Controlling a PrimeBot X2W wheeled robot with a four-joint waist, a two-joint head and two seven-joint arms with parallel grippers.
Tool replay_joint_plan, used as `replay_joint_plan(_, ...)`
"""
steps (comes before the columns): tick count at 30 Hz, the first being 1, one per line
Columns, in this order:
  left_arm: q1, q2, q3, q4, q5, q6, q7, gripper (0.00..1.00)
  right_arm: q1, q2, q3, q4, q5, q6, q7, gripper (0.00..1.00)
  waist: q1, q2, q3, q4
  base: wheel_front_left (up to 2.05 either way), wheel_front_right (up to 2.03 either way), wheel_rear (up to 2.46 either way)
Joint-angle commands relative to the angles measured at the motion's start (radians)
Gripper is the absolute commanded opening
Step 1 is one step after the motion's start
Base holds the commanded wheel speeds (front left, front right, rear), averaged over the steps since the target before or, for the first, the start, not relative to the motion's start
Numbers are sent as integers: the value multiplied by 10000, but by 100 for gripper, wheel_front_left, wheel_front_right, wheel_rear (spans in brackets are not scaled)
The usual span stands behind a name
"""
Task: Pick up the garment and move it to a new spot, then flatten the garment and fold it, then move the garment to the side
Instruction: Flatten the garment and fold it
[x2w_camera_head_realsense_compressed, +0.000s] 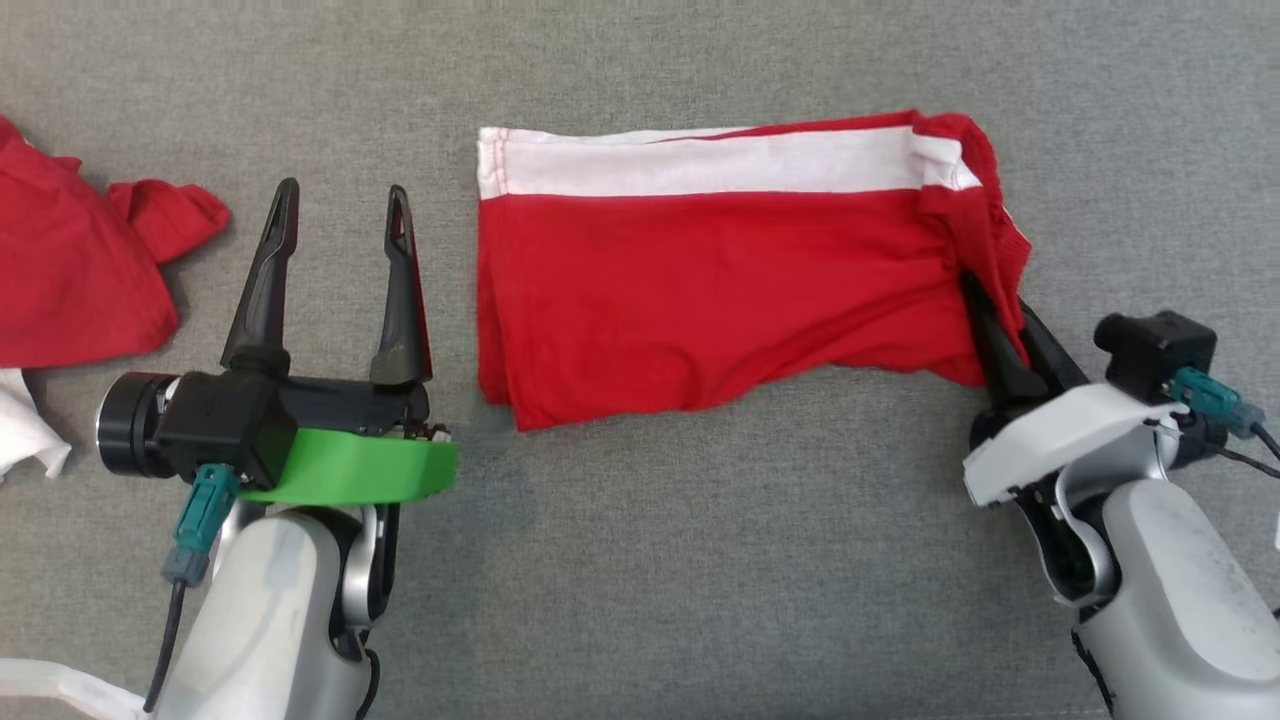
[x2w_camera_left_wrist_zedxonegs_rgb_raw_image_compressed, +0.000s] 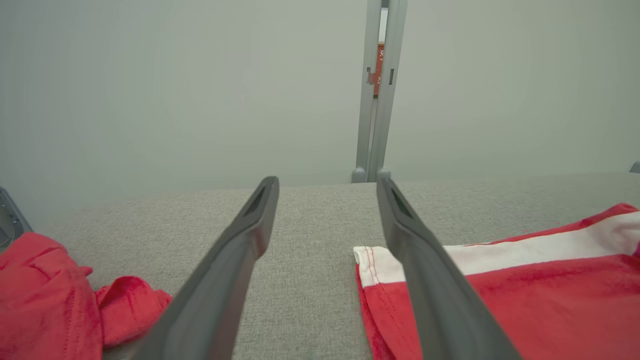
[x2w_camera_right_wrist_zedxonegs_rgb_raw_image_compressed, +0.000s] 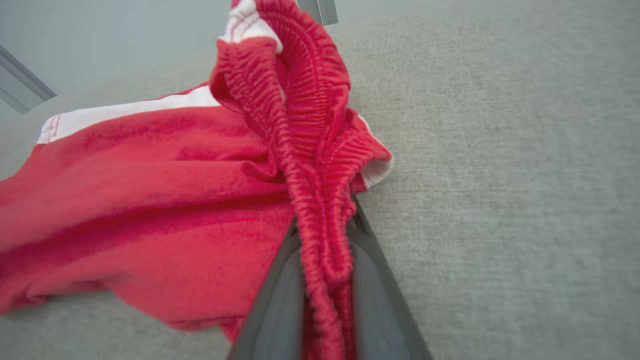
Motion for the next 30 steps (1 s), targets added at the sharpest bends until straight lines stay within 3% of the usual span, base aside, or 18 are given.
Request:
replay_joint_plan(1, 200, 73, 40, 38, -84, 51, -43, 100, 346, -239, -94, -16, 103, -20, -100, 0, 0, 0, -261, -129, 0, 0, 0)
replay_joint_plan(10, 788, 134, 11, -64, -234, 150, 39, 100, 1279, -1094, -386, -1352, 949, -15, 266, 0, 0, 0, -923, -323, 0, 0, 0)
replay_joint_plan(18, 731, -21, -191, -91, -323, 104, 63, 100, 405, -1029, 1525, -3169, 2865, -9, 2660, 0, 0, 0, -996, -6, 0, 0, 0)
replay_joint_plan(25, 505, -226, -397, 33, -410, 7, -14, 100, -849, -430, 3093, -2281, 3301, -9, 3156, 0, 0, 0, -651, 629, 0, 0, 0)
replay_joint_plan(30, 336, -361, -539, 180, -394, -64, -92, 100, -1417, -28, 2810, -917, 2899, -9, 2331, 0, 0, 0, -426, 1001, 0, 0, 0)
